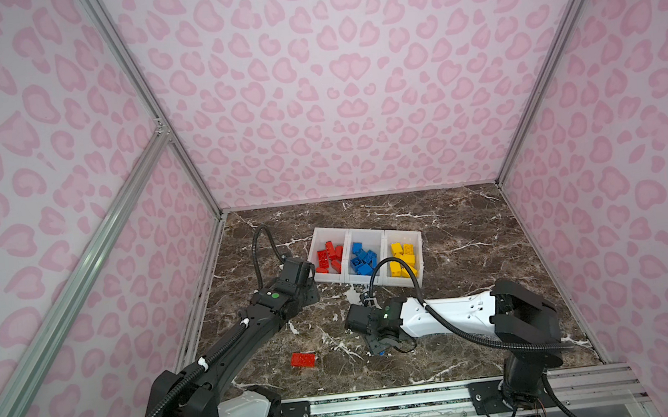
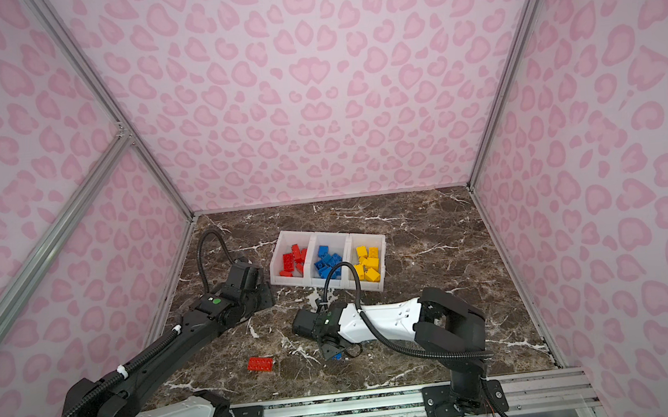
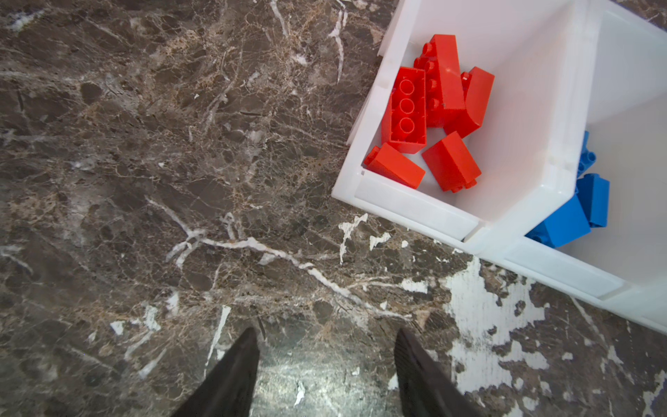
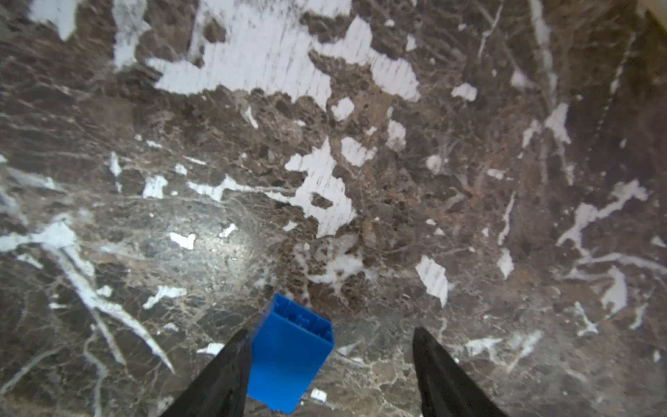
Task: Sort the legos into containers by color
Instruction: 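Close the right gripper on the nearer blue brick while the left withdraws, then lift the blue brick over the middle compartment while the left gripper lowers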
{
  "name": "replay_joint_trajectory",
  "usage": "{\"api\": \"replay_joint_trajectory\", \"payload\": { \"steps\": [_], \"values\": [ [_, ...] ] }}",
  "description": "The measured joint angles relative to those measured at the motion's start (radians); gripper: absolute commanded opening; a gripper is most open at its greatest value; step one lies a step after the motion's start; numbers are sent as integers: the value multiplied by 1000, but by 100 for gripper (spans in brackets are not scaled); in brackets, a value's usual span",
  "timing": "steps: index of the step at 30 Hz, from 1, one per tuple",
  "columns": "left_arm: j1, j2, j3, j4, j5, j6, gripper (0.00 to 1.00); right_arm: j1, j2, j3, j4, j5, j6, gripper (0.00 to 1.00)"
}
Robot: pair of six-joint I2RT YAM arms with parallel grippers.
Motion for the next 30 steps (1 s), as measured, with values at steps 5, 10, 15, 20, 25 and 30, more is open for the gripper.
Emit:
{"api": "replay_joint_trajectory", "payload": {
  "steps": [5,10,15,20,25,30],
  "values": [
    [0,0,-8,0,0,-3,63,2,12,2,-1,-6,-1,70],
    [0,0,-8,0,0,-11,63,10,12,2,0,-14,-4,69],
    [0,0,-8,0,0,-12,63,13,12,-10,2,-29,-4,66],
    [0,0,-8,0,0,-18,63,14,10,-38,1,-42,0,59],
    [0,0,-8,0,0,-18,62,12,12,-40,8,-59,0,45],
    [0,-7,-10,0,0,-19,63,12,10,-49,32,-68,-1,37]
  ]
}}
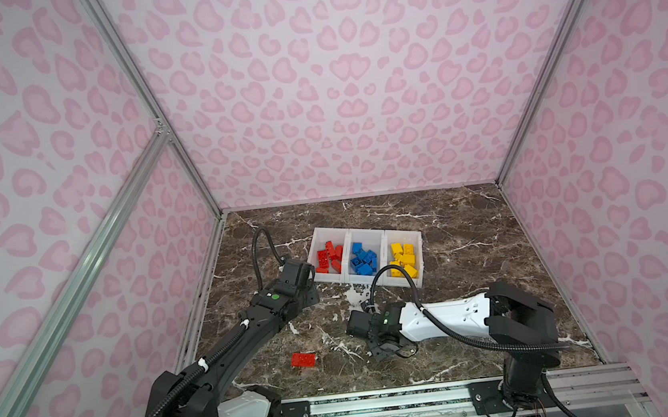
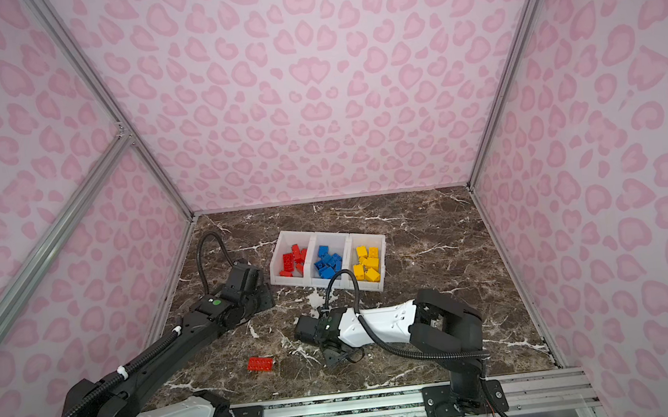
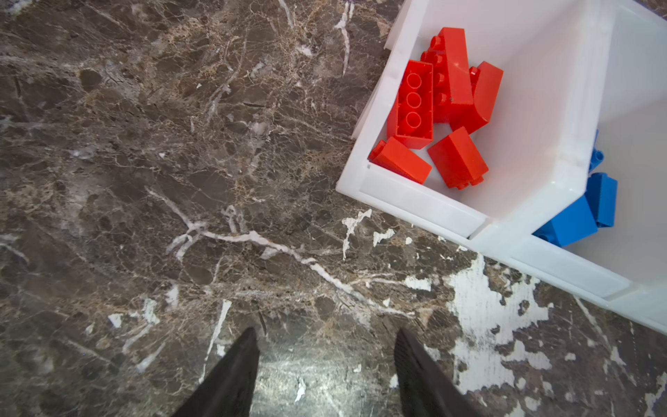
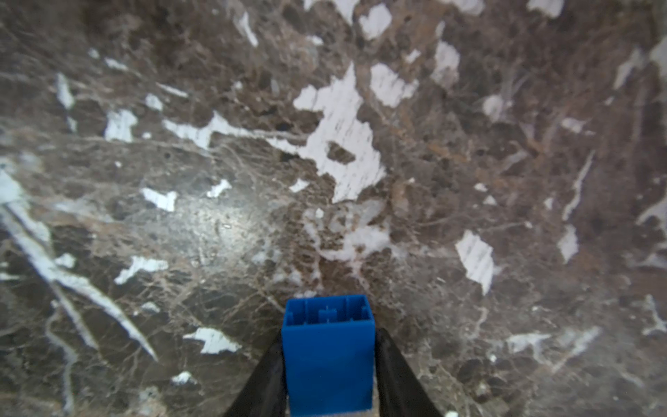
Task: Sort the legos into containers by color
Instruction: 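Lift the blue brick over the middle compartment while the left gripper lowers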
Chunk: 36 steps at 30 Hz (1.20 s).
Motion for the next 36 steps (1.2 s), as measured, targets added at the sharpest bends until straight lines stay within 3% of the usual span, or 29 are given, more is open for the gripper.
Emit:
{"api": "replay_joint_trajectory", "payload": {
  "steps": [11,20,31,33,36],
  "values": [
    [0,-37,-1,-8,0,-6,63,-19,-37,24,-4,-6,-26,33],
    [0,-116,-24,-46,0,-30,62,-232,-13,327,-45,40,-227,33],
    [-14,-238,-105,-106,8,-89,63,-458,250,718,-64,13,-422,33],
    [-23,-257,-121,-118,13,-104,63,-478,272,733,-70,9,-424,36],
    [-36,-278,-142,-133,19,-119,63,-498,276,732,-79,5,-425,54]
  ]
}}
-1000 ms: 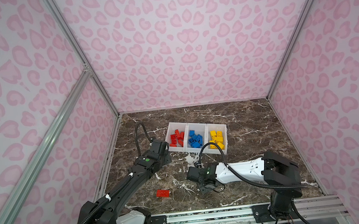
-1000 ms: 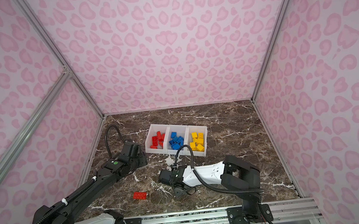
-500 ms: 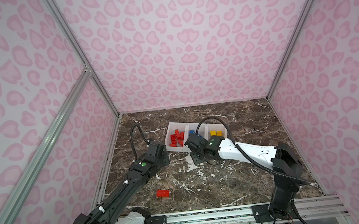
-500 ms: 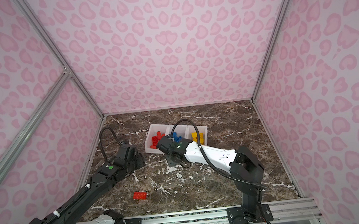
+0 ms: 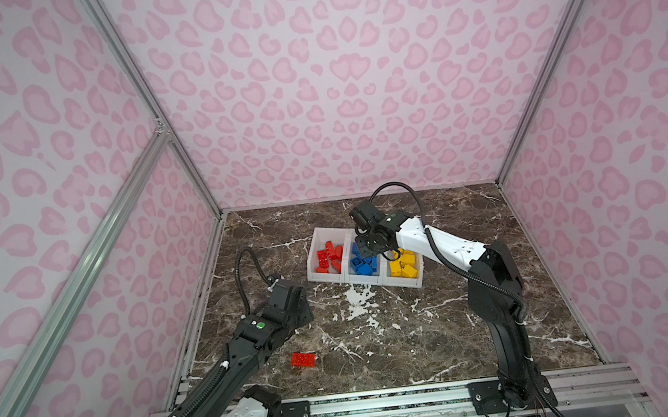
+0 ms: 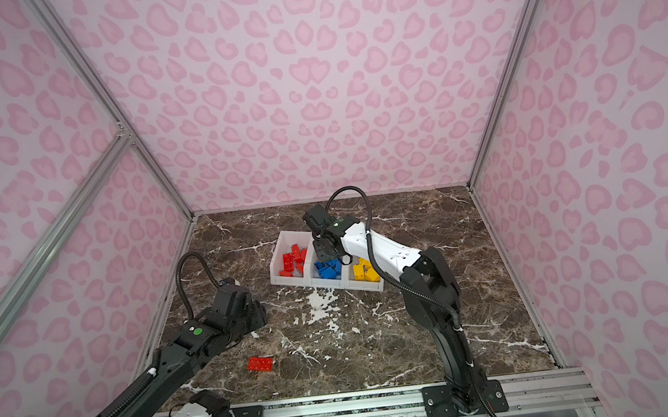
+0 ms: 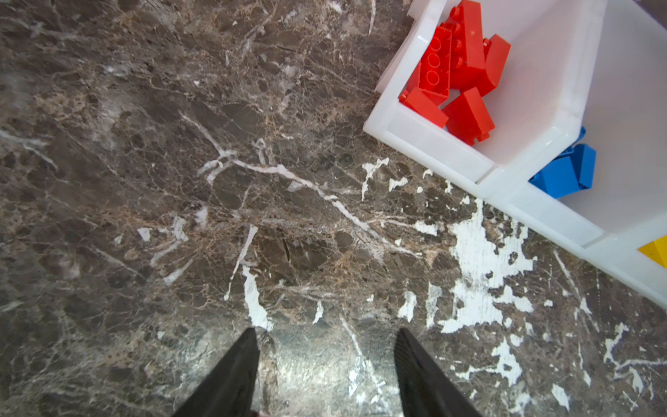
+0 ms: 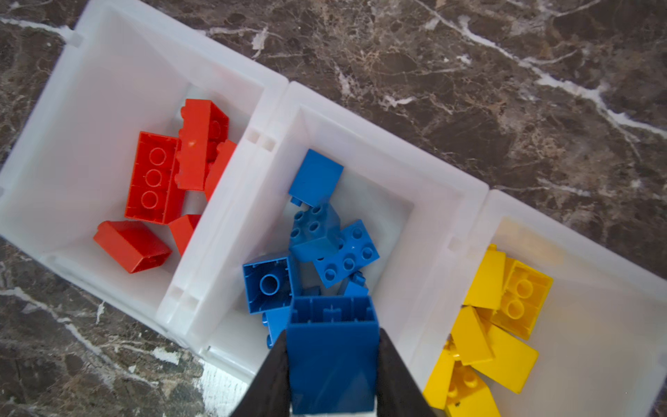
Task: Sort the legos into containers by color
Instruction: 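Lift the blue brick over the middle compartment while the left gripper lowers, then release the blue brick into the middle compartment while the left gripper grasps the red brick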
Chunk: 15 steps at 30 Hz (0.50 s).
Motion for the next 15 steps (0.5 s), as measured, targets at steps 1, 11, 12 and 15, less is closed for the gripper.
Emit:
{"api": "replay_joint_trajectory", "payload": {
  "steps": [1,11,12,15],
  "values": [
    [-3,-3,-7,-3,1,-5,63,-3,-1,0,1,0,-1,59],
    [-44,-9,-27,-40,3,-26,63,2,-58,-34,5,-10,-2,66],
    [-49,-9,-28,-44,2,-30,63,2,-66,-45,6,-10,-1,66],
    [-61,-11,-31,-57,-2,-41,63,2,-92,-77,8,-11,-1,66]
  ]
}}
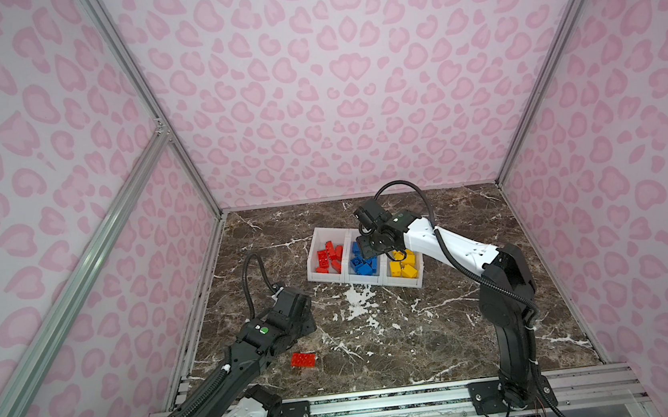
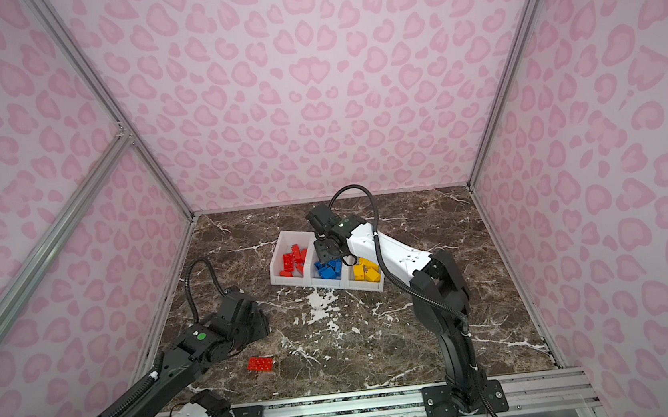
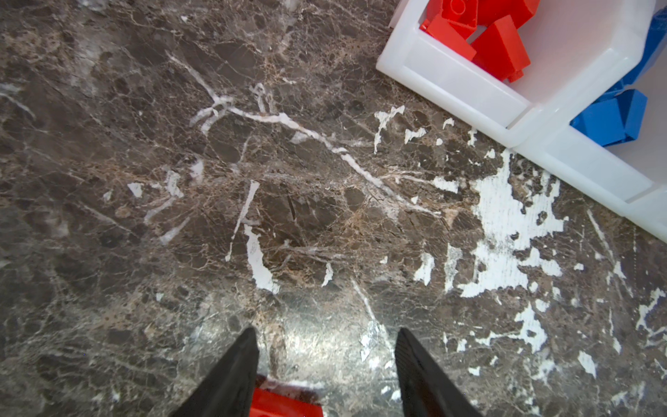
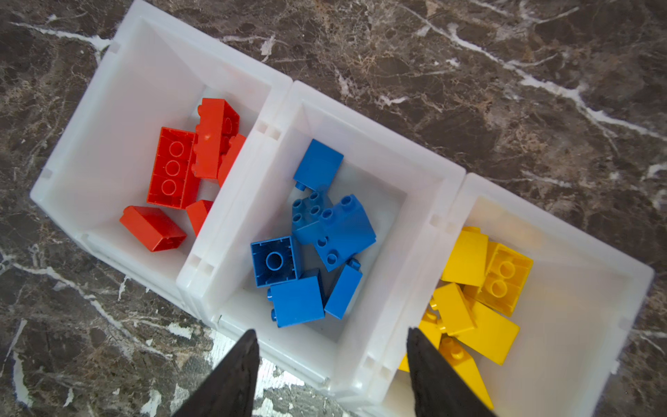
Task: Sort the legos into containers by color
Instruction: 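Release the blue brick into the middle compartment while the left gripper grasps the red brick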
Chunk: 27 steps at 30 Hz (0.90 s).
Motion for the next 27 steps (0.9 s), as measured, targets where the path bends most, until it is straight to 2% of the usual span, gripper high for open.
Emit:
{"api": "replay_joint_trajectory", "payload": {
  "steps": [11,19,27],
  "values": [
    [-70,-11,-6,-82,-8,-92,65,0,-64,-80,34,-12,5,66],
    [-168,-21,-24,-186,-12,-318,70,0,-70,-131,51,-33,5,67],
    [-253,-75,-113,-202,47,-566,72,0,-73,-158,75,-45,4,67]
  ]
}}
